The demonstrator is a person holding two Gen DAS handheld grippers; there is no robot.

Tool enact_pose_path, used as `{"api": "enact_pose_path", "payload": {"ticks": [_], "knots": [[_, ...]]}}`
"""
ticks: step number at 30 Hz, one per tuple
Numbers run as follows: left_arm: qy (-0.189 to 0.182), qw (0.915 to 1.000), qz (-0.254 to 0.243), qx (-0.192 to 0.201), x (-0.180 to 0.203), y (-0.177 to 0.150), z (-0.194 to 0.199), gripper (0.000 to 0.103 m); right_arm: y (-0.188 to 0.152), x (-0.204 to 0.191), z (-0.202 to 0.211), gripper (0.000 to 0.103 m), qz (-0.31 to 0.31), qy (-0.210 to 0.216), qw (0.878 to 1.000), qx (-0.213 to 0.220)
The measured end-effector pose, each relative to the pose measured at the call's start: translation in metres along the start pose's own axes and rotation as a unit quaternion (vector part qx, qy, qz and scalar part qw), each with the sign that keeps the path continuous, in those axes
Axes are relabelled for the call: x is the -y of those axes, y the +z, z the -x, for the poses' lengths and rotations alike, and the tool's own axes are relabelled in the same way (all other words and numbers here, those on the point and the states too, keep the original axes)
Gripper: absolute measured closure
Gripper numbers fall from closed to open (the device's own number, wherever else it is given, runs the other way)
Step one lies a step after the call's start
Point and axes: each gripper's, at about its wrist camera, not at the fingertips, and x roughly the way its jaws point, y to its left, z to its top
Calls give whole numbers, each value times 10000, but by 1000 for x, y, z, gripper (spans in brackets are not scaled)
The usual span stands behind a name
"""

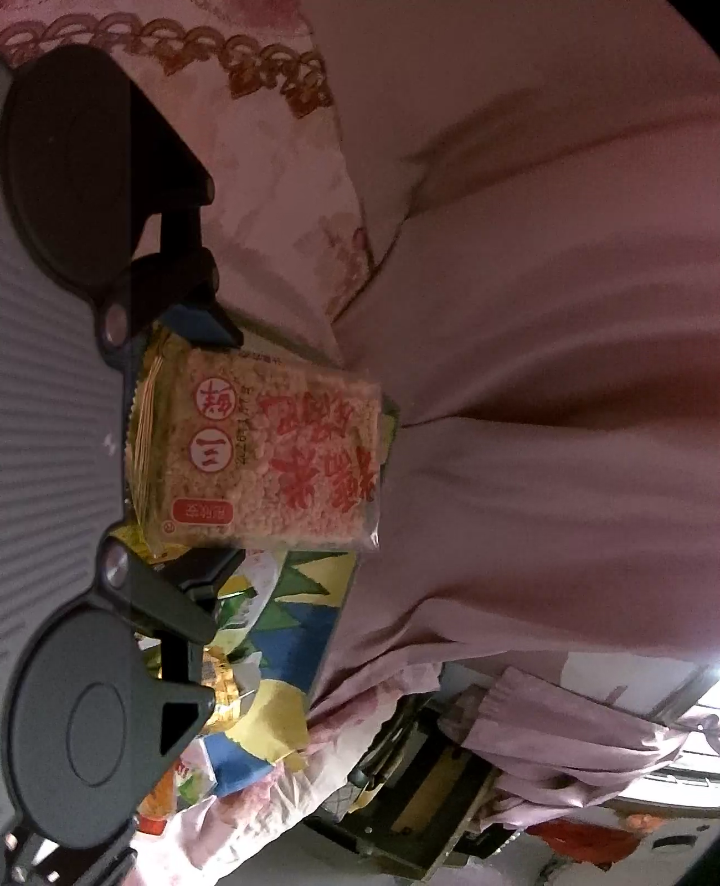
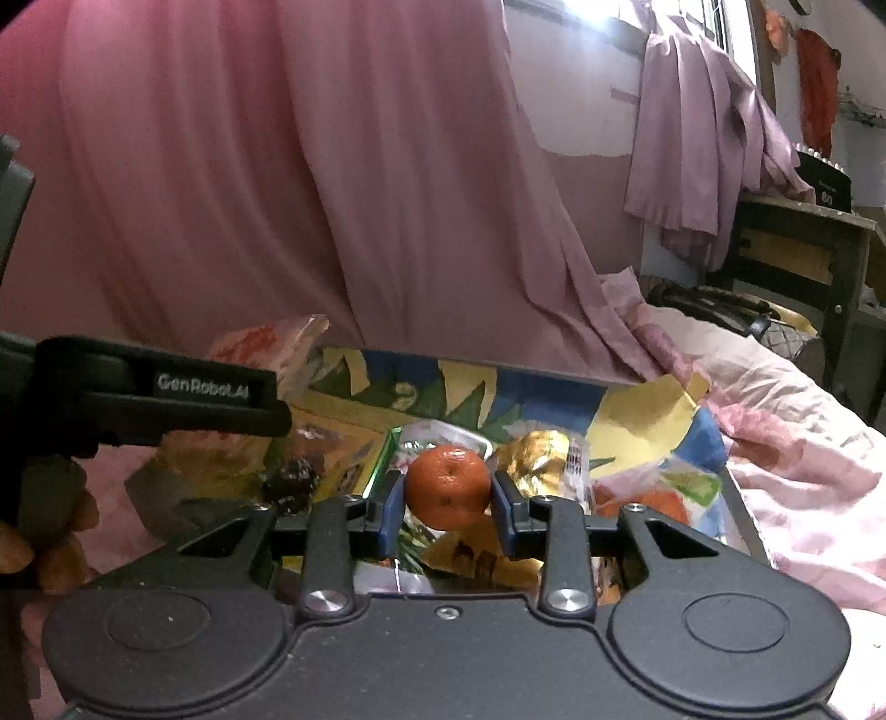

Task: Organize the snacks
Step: 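Carry the cracker pack with the left gripper while the right gripper carries the mandarin over the tray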

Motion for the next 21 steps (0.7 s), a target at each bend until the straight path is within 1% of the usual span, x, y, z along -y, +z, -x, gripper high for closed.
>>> {"api": "enact_pose_path", "payload": {"ticks": [3, 10, 21], "knots": [[-101, 9998, 118, -104, -3, -1, -2, 25, -2, 0, -2, 68, -13, -9, 10000, -55], [-9, 9997, 88, -242, -5, -4, -6, 25, -5, -2, -3, 67, 57, 1, 9999, -93], [23, 9996, -17, -298, -3, -4, -9, 25, -8, -6, -5, 67, 107, 64, 9998, -175]]}}
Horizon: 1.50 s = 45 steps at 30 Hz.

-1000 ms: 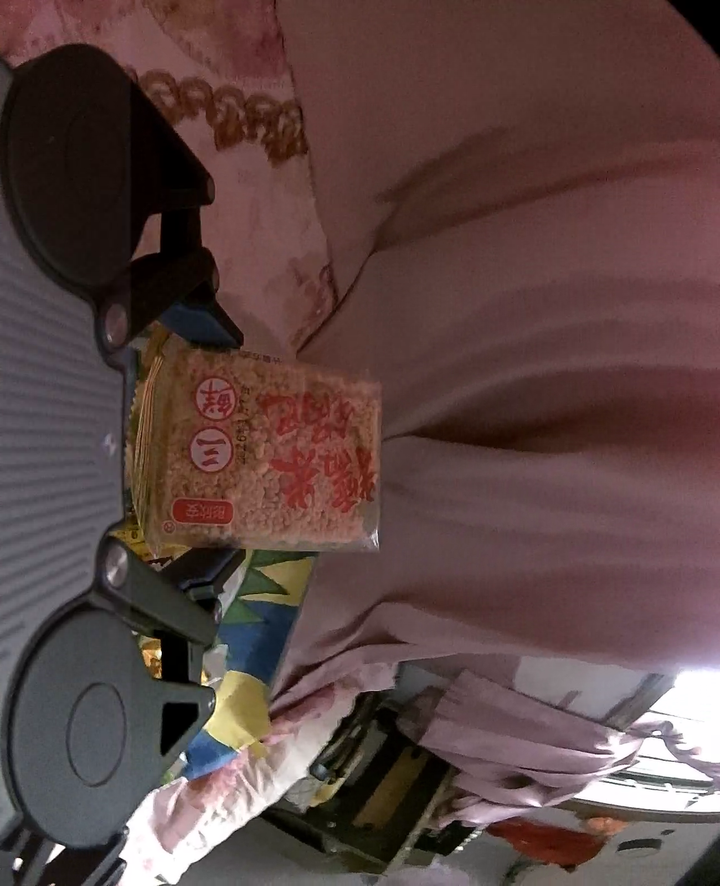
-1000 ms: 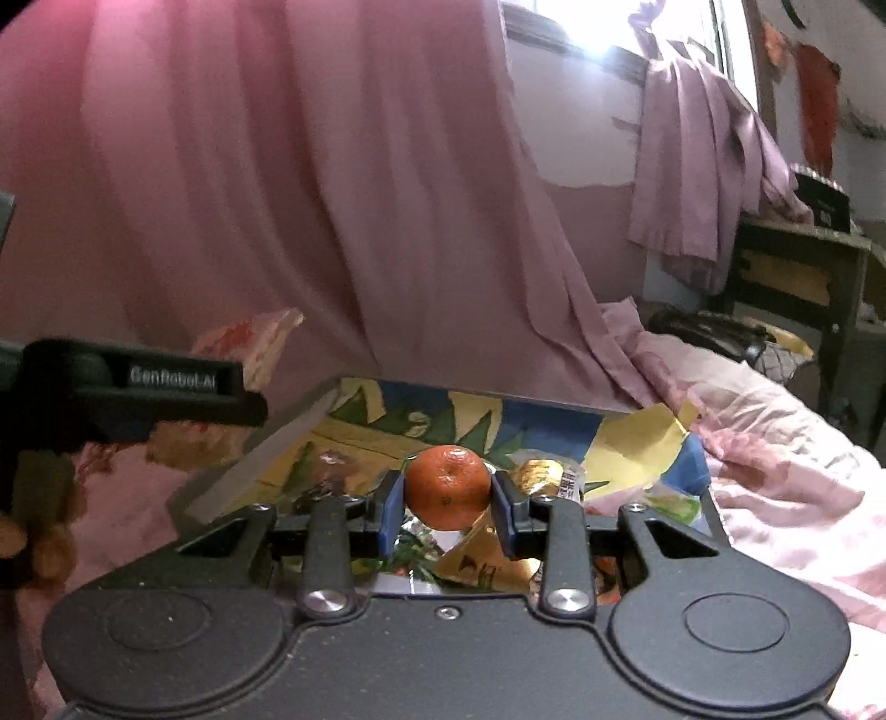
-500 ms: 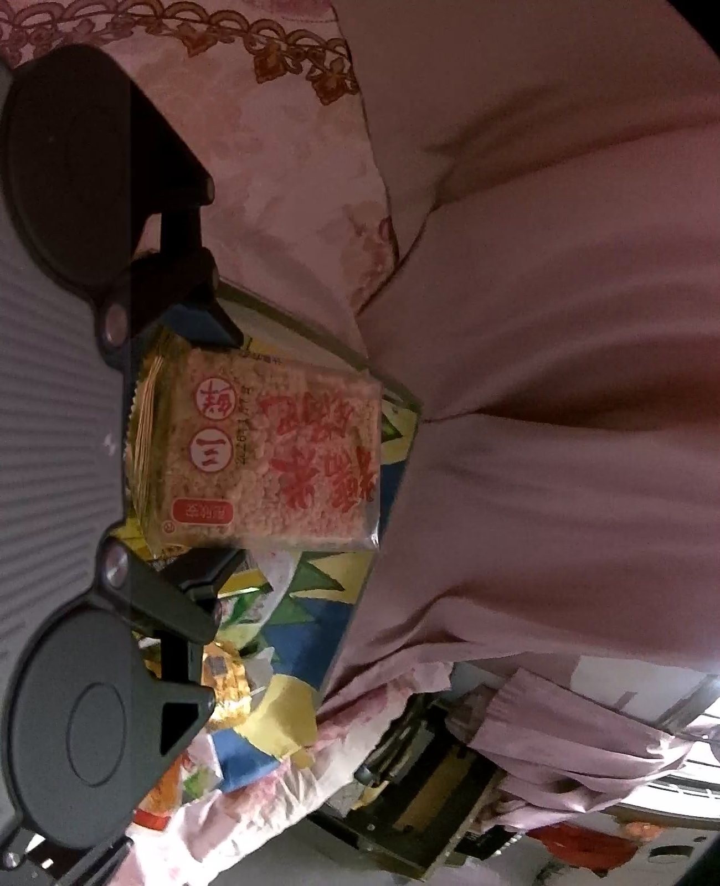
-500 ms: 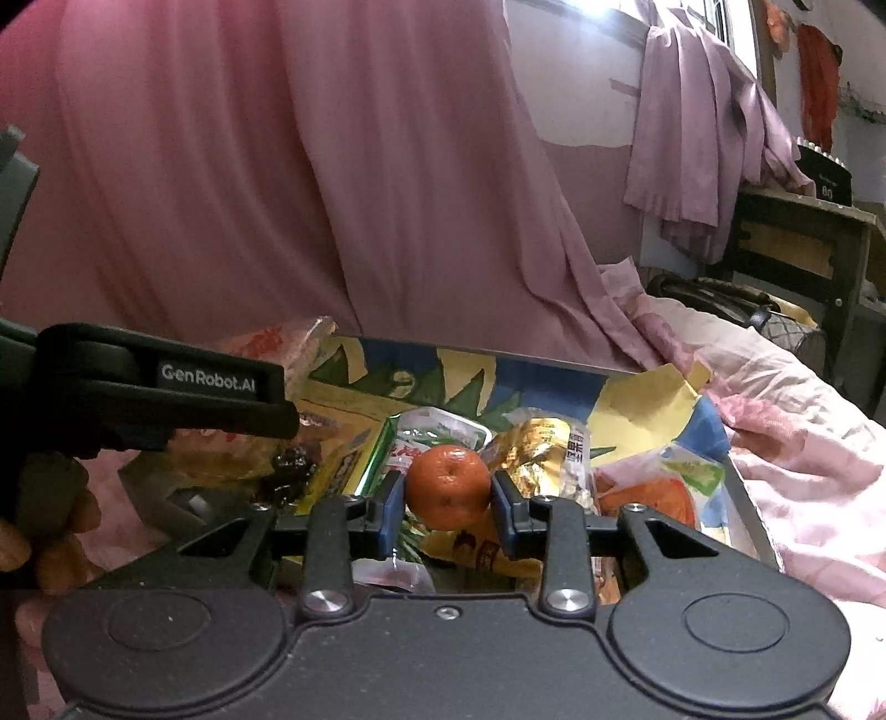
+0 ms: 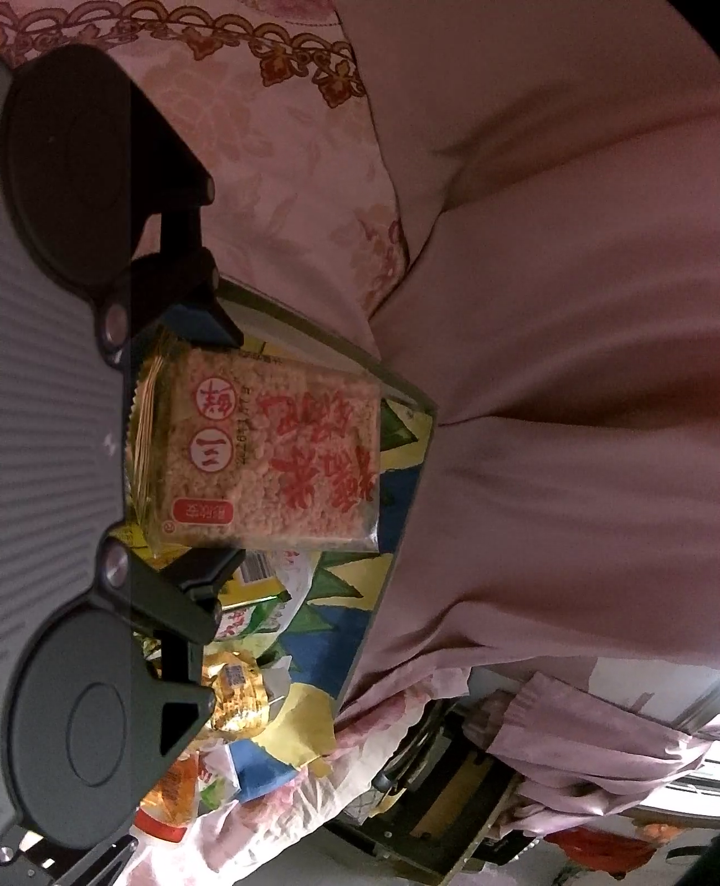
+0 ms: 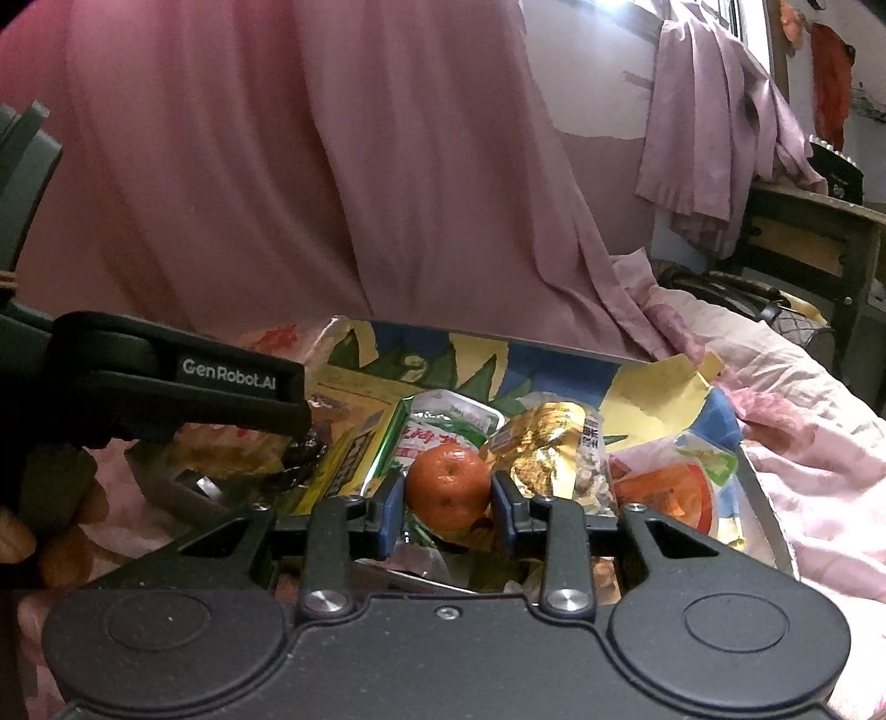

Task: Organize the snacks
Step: 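Carry the cracker pack with the left gripper while the right gripper carries the mandarin over the tray, then open both grippers to drop the cracker pack and mandarin into the tray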

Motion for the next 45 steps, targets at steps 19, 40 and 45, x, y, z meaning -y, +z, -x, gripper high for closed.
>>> {"api": "enact_pose_path", "payload": {"ticks": [19, 40, 45], "knots": [[49, 9999, -73, -55, 1, 0, -2, 25, -2, 1, -2, 65, -83, -20, 9999, -93], [46, 9977, -47, 680, 10, 19, 53, 2, 23, 23, 39, 23, -577, -195, 9971, 451], [121, 9952, -104, 964, 15, 21, 78, 1, 30, 33, 61, 13, -624, -293, 9956, 638]]}}
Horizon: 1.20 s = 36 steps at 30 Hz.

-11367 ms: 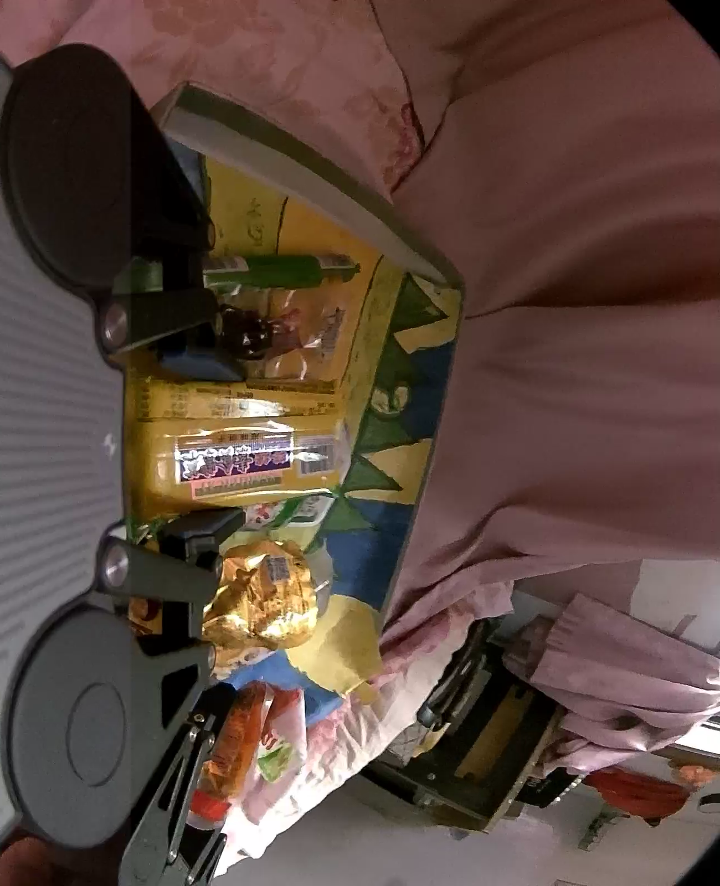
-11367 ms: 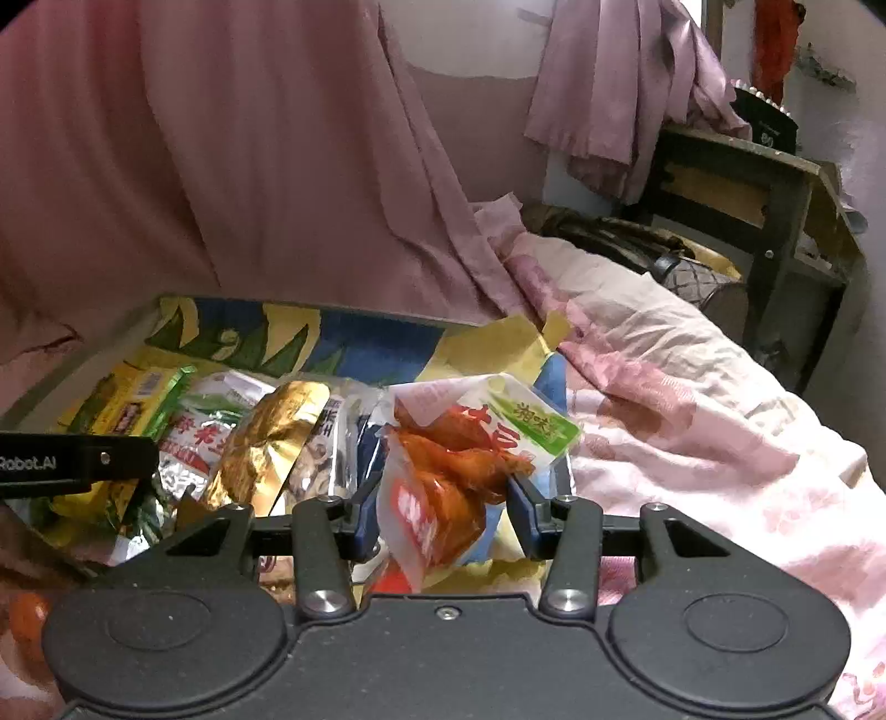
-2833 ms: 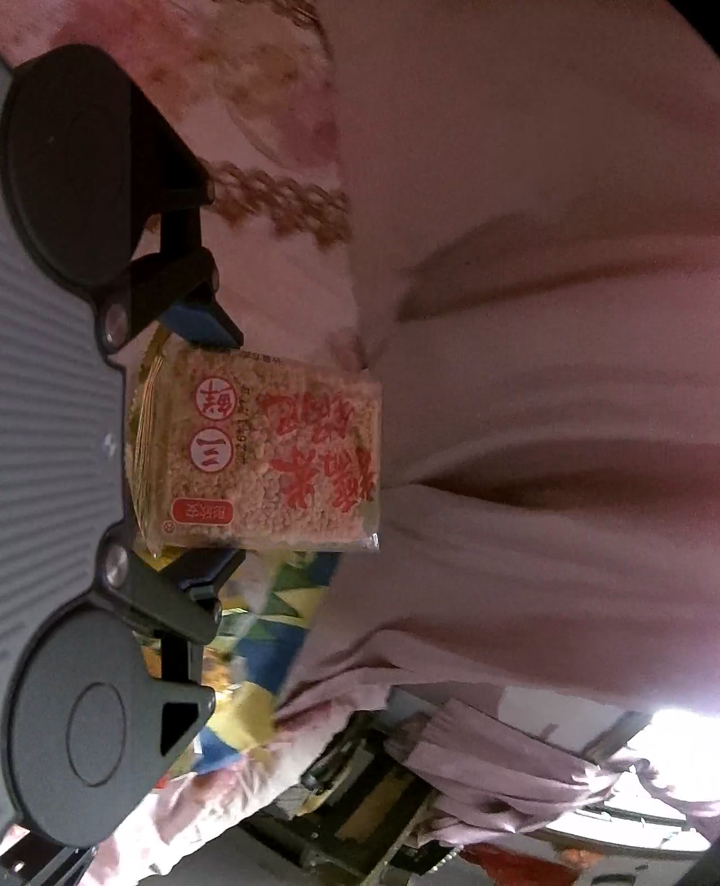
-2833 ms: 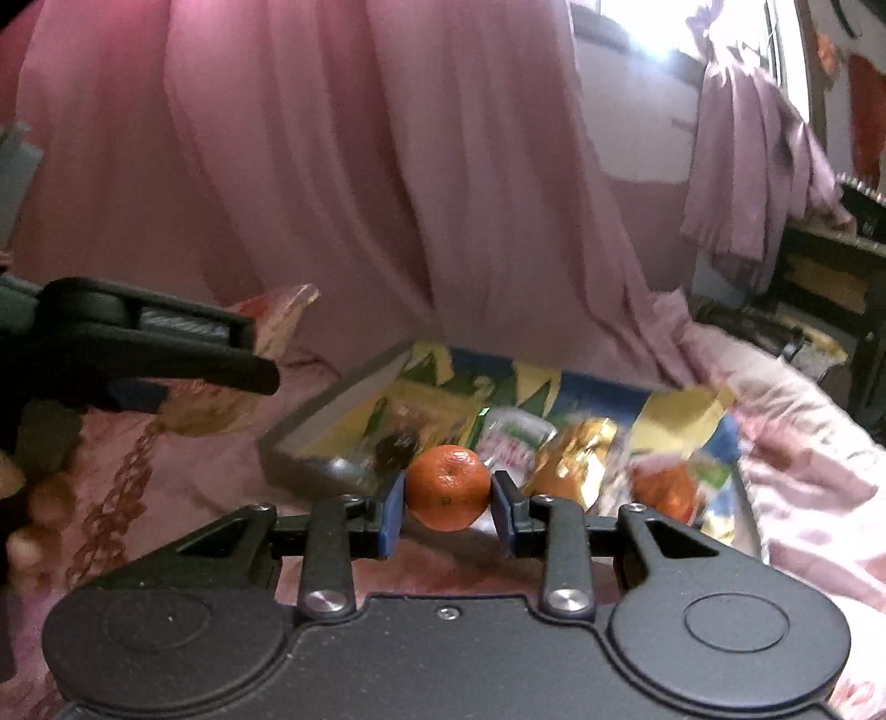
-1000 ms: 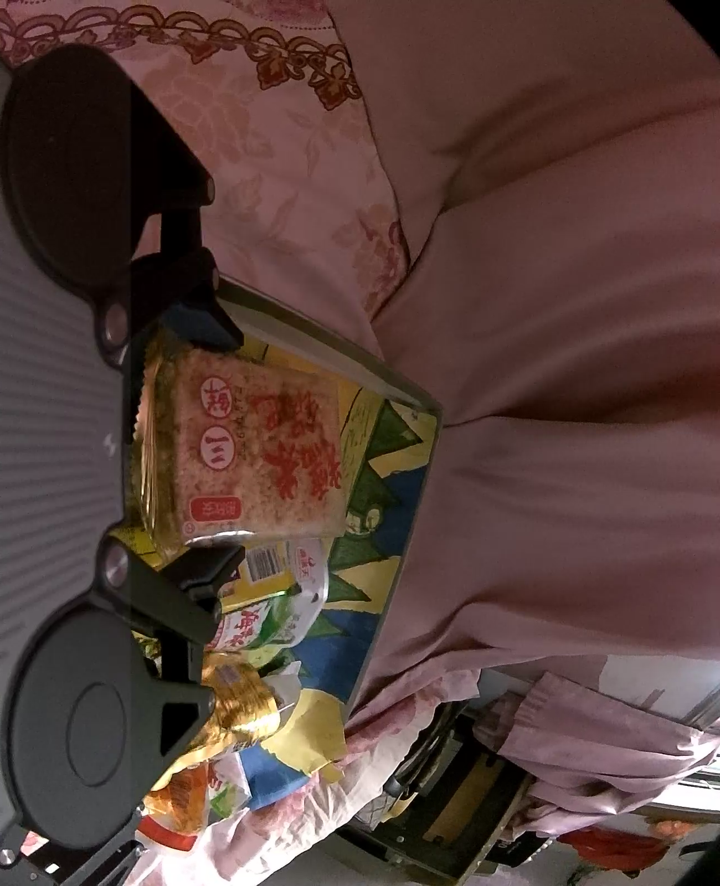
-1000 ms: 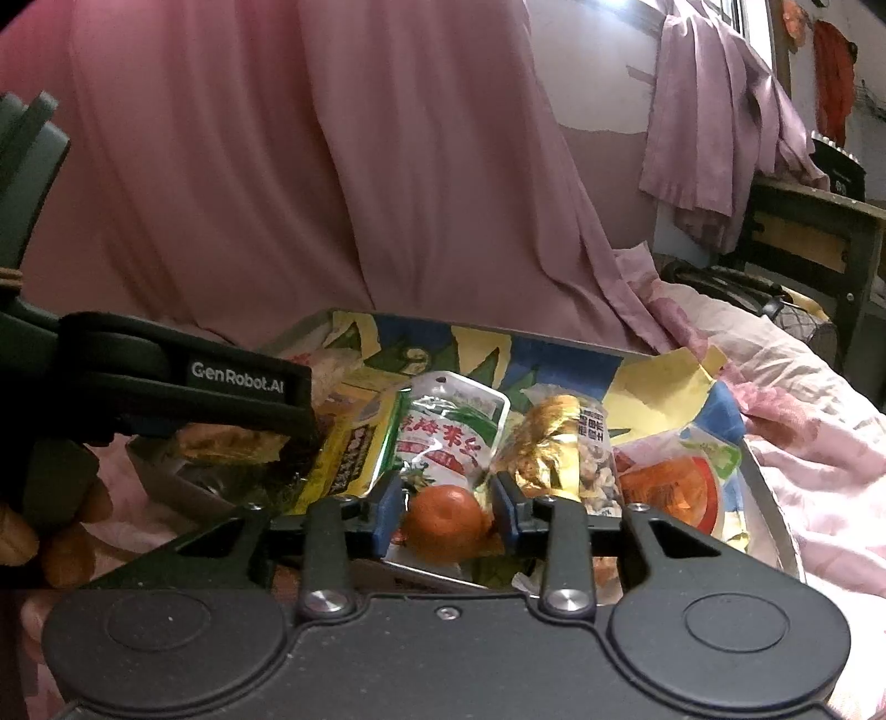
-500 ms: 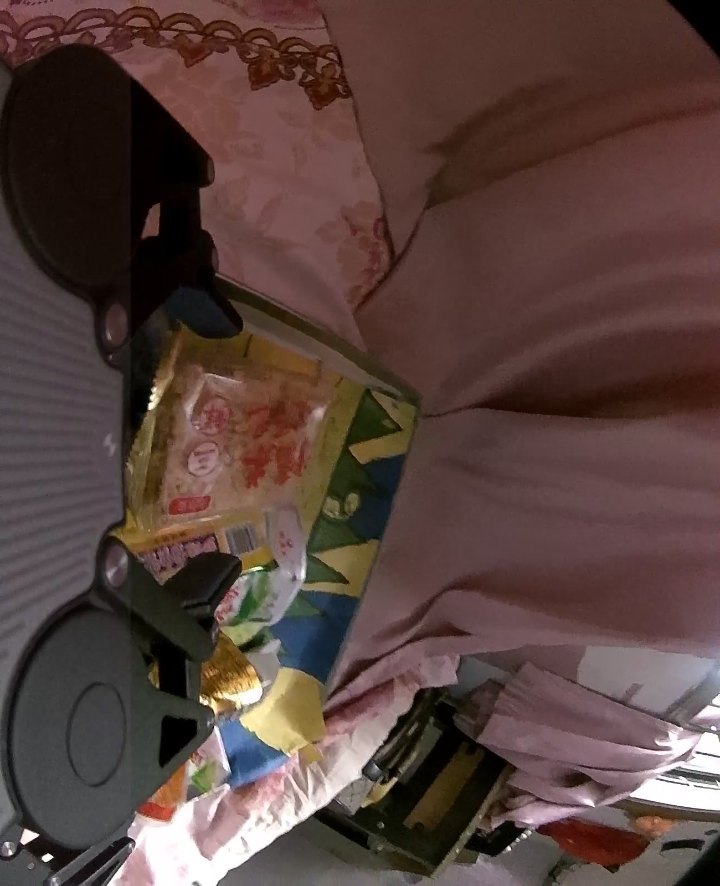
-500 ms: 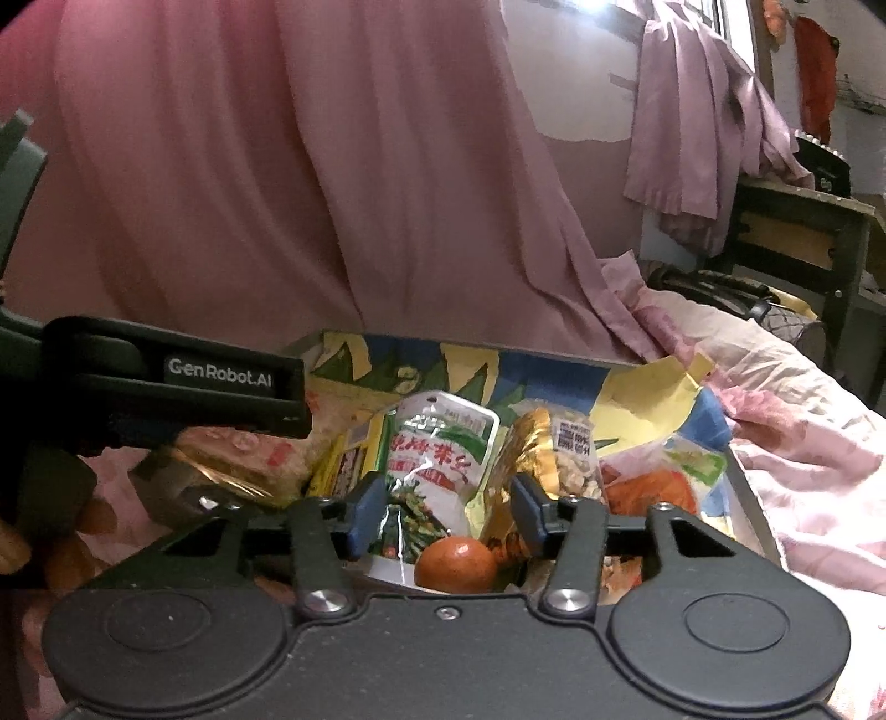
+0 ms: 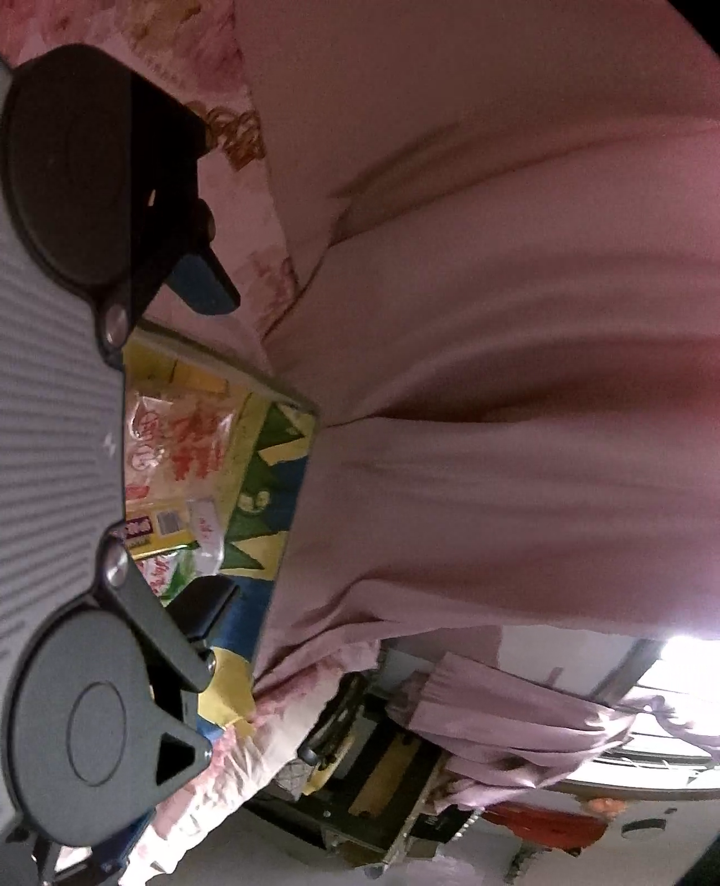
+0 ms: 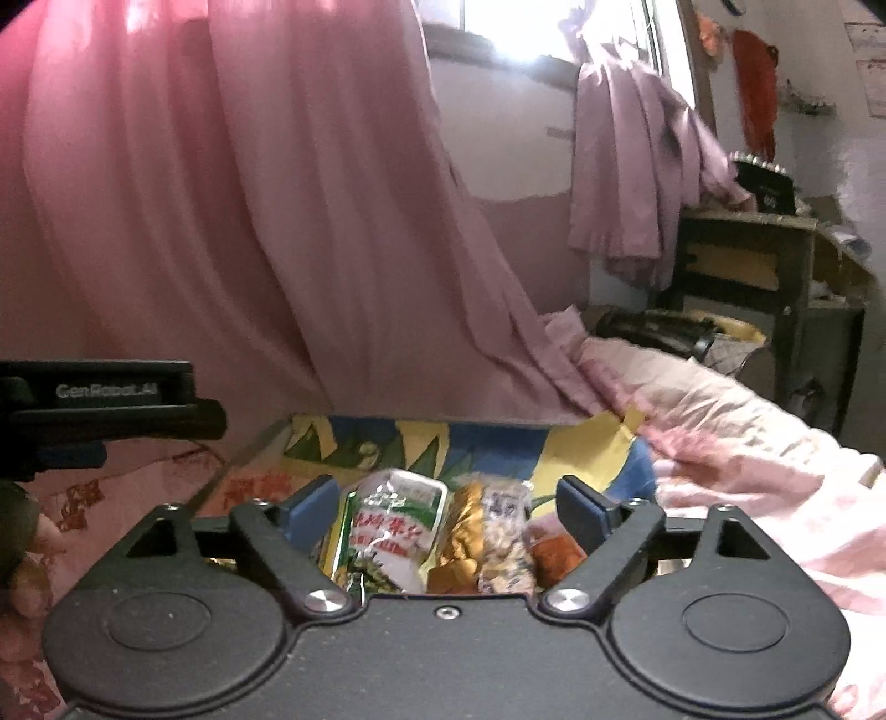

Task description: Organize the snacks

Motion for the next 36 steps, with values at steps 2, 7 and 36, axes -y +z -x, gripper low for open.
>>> {"api": "enact_pose_path", "payload": {"ticks": [2, 7, 36], "knots": [[40, 10000, -33, 79, 1, 1, 10, 1, 4, 3, 10, 9, 12, 1, 9999, 110], [168, 9996, -154, 179, 3, 0, 31, 0, 12, 10, 34, 1, -29, 4, 9993, 366], [586, 9937, -661, 695, 16, -48, 146, 0, 3, 46, 135, 1, -581, -36, 9972, 460]]}}
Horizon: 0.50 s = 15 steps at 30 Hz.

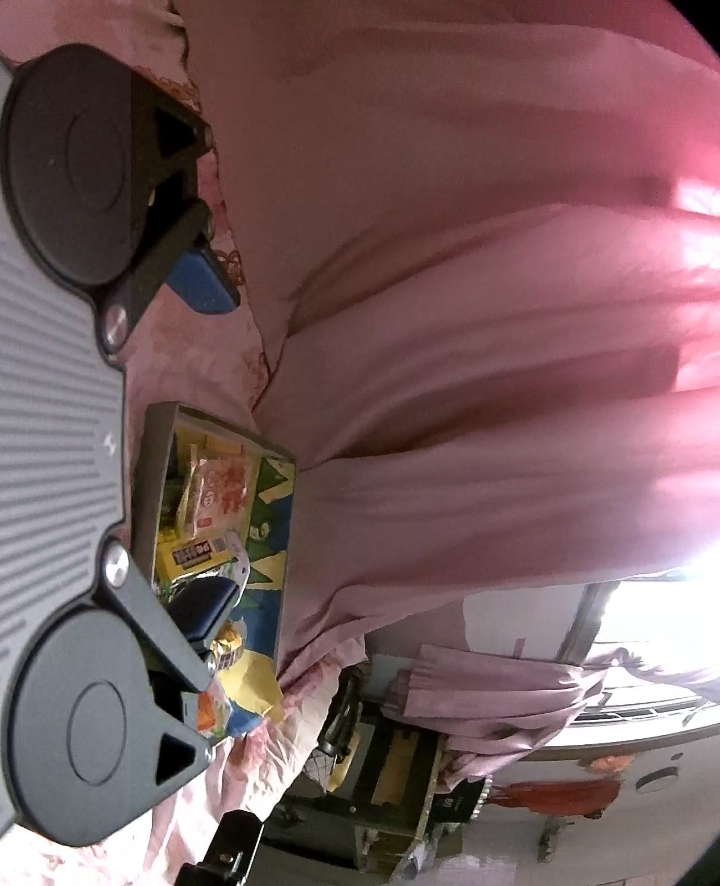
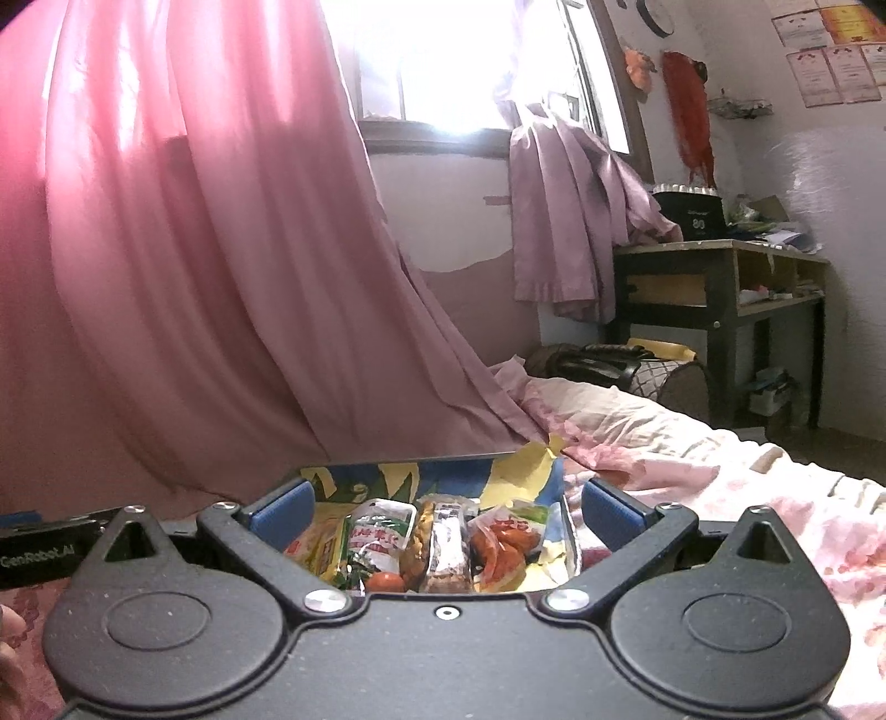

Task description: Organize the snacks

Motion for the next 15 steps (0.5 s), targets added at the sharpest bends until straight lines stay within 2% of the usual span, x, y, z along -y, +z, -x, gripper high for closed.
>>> {"api": "enact_pose_path", "payload": {"ticks": [15], "knots": [[26, 9999, 91, -98, -4, -22, 48, 0, -8, 1, 51, 1, 170, 128, 9998, -38]]}}
